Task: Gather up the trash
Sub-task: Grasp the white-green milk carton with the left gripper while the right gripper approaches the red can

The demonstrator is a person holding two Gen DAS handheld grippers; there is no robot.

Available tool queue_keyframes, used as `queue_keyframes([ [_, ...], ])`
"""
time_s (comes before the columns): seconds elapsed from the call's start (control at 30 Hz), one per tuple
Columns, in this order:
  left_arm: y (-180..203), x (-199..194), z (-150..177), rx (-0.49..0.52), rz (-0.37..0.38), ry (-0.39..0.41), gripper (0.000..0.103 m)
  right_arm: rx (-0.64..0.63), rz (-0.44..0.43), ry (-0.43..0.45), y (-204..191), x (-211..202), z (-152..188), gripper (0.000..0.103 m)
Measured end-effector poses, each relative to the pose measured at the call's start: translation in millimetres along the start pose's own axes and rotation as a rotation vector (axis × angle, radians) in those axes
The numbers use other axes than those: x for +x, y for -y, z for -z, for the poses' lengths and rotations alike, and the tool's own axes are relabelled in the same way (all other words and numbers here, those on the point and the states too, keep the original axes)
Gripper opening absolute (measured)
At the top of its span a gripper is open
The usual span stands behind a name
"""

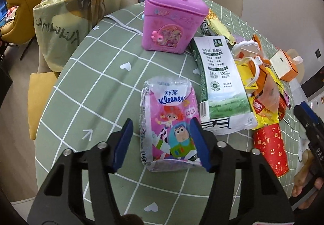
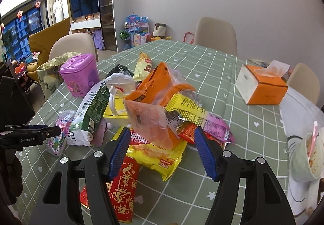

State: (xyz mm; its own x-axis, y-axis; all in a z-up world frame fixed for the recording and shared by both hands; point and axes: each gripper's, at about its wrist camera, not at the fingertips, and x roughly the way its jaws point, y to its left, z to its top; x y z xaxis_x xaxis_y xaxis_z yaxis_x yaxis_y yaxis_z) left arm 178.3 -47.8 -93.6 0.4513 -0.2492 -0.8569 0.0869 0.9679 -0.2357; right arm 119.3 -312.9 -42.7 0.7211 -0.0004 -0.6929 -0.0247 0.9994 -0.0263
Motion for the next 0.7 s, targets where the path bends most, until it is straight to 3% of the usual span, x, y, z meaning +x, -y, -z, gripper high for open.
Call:
queue_keyframes([
  [0.03, 0.2, -3.1, -1.8, -0.002, 0.007, 0.014, 0.045, 0.001, -0.003, -0.006, -1.8, 1.0, 1.3, 0.062],
  [0.23, 24.9, -14.4, -34.1, 0.027, 0.151, 0.071, 0.045, 0.004, 0.001, -0.031, -7.6, 6.0, 7.6, 0.062],
  [0.43, 52.7, 21.4, -61.1, 0.030, 0.143, 0.014, 0.045, 0.030, -0.007, -0.054, -3.6, 8.9, 13.3, 0.062],
  [0.7, 41.0, 49.7, -64.6, -0.058, 0.154, -0.085, 0.045, 0.060, -0.008, -0.070, 6.2, 10.6, 21.5, 0.062],
])
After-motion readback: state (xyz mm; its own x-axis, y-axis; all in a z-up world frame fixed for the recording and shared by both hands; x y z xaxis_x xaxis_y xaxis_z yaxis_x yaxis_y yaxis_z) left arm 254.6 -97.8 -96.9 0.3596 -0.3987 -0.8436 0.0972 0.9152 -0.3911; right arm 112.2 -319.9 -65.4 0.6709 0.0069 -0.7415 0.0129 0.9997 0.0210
